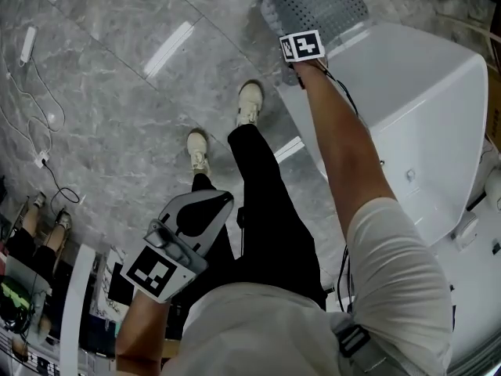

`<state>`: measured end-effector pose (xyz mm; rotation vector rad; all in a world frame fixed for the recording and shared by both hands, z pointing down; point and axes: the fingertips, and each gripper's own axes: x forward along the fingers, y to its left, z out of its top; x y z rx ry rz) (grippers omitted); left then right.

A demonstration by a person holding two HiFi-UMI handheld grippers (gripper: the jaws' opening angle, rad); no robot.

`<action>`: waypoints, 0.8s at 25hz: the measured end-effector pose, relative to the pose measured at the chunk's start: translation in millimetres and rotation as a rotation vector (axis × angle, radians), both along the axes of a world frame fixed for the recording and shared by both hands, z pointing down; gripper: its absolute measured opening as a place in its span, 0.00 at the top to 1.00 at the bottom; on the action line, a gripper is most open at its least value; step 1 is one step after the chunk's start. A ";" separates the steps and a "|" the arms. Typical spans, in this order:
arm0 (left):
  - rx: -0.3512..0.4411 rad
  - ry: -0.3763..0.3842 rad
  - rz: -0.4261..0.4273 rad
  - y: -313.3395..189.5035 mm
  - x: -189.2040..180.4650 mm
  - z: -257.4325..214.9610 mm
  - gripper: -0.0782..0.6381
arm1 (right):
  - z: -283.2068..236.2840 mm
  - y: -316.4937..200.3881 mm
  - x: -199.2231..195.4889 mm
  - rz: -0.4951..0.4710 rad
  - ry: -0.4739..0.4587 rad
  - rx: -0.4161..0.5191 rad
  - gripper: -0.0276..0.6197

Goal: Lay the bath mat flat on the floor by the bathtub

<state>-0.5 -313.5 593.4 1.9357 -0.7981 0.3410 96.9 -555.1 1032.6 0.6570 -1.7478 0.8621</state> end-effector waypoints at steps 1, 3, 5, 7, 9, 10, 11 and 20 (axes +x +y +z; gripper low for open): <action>-0.001 0.001 -0.002 1.9 -3.3 -0.3 0.86 | -0.3 1.8 -1.4 -0.011 0.015 0.004 0.84; 0.004 0.001 -0.004 5.9 -8.5 -1.1 0.86 | -3.7 2.7 -1.4 -0.021 0.045 0.037 0.94; 0.024 -0.003 -0.004 11.5 -12.8 -2.1 0.86 | -7.3 6.5 -2.1 -0.006 0.060 0.065 0.89; 0.046 -0.007 0.000 19.7 -16.4 -5.7 0.86 | -12.6 20.8 -3.7 0.032 0.051 0.062 0.91; 0.064 -0.010 0.002 27.0 -19.6 -13.2 0.86 | -23.7 36.8 -5.1 0.054 0.030 0.059 0.93; 0.077 -0.012 0.004 30.1 -21.3 -17.7 0.86 | -30.7 43.4 -6.4 0.055 0.021 0.063 0.93; 0.093 -0.015 0.007 33.2 -23.4 -22.6 0.86 | -38.2 49.6 -8.2 0.055 0.013 0.067 0.94; 0.236 -0.013 0.069 77.4 -54.1 -74.0 0.86 | -136.5 127.6 -41.9 0.048 -0.063 0.108 0.94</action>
